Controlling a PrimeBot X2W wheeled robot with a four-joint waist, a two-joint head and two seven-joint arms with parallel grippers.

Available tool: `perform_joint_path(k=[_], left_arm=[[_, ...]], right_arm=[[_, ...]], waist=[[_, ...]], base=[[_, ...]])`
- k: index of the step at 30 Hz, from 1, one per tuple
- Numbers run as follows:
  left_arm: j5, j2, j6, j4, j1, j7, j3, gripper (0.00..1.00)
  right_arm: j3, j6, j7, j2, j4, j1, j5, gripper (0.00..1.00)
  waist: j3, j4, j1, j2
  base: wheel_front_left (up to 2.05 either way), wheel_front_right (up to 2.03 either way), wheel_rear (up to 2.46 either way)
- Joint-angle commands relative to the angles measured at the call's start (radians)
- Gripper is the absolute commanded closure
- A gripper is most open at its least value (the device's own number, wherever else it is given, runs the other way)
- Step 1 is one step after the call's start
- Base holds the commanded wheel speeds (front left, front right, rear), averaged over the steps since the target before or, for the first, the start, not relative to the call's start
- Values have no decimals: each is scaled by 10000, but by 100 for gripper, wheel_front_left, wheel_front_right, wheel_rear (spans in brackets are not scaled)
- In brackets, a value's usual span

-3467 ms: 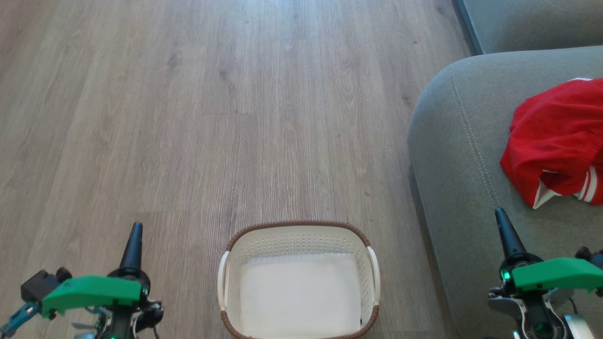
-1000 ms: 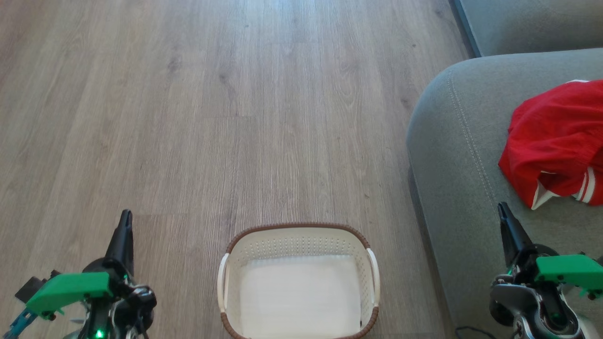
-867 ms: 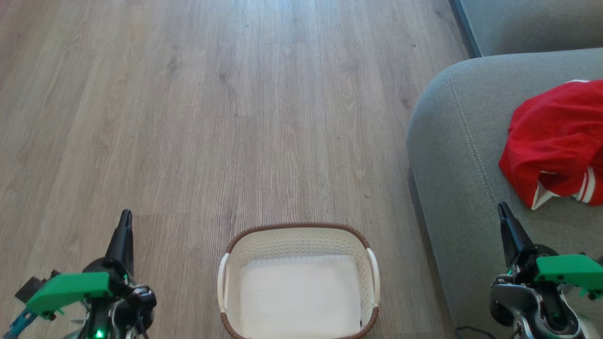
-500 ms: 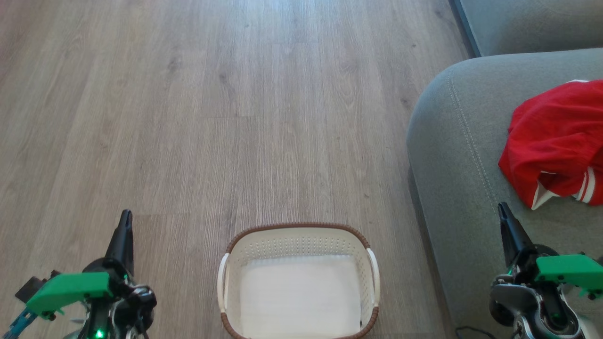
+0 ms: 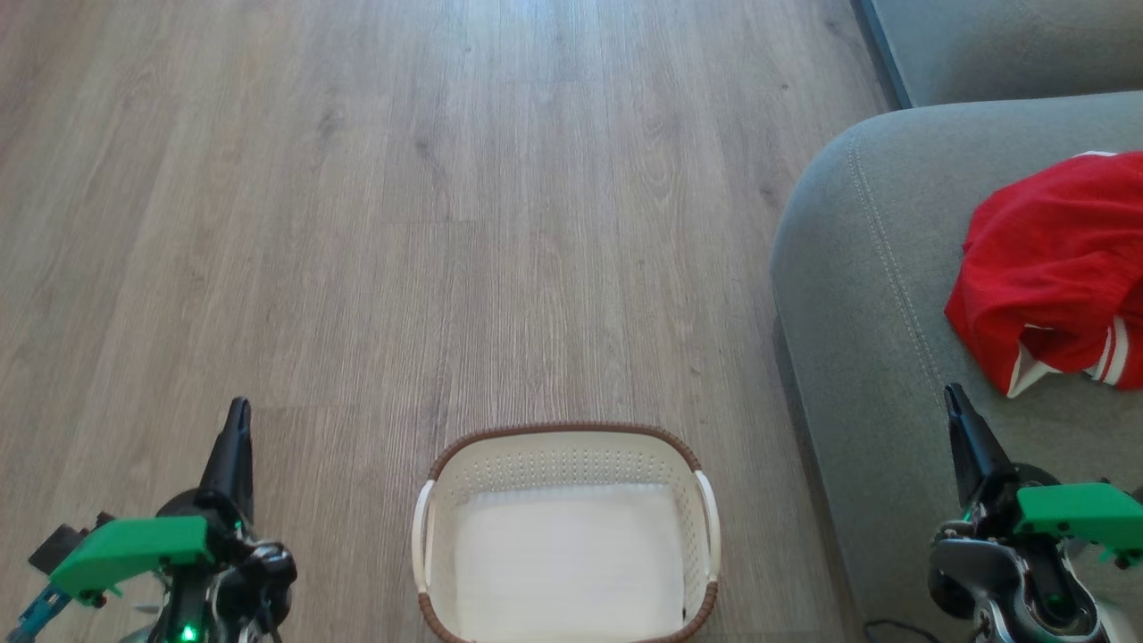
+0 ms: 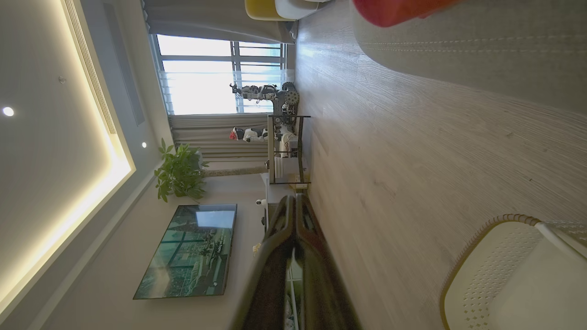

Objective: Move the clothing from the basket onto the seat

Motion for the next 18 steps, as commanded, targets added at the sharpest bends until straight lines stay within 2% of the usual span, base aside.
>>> perform_joint_path(k=[1,18], left_arm=[[-24,78,-65,-270,-489,79,365,100],[-25,77,-65,-271,-489,78,364,100]], right_arm=[[173,83,64,52,-321,-502,-52,100],[156,83,78,64,-320,-504,-67,100]], waist=[[0,0,0,0],[0,0,0,0]], base=[[0,0,0],[0,0,0]])
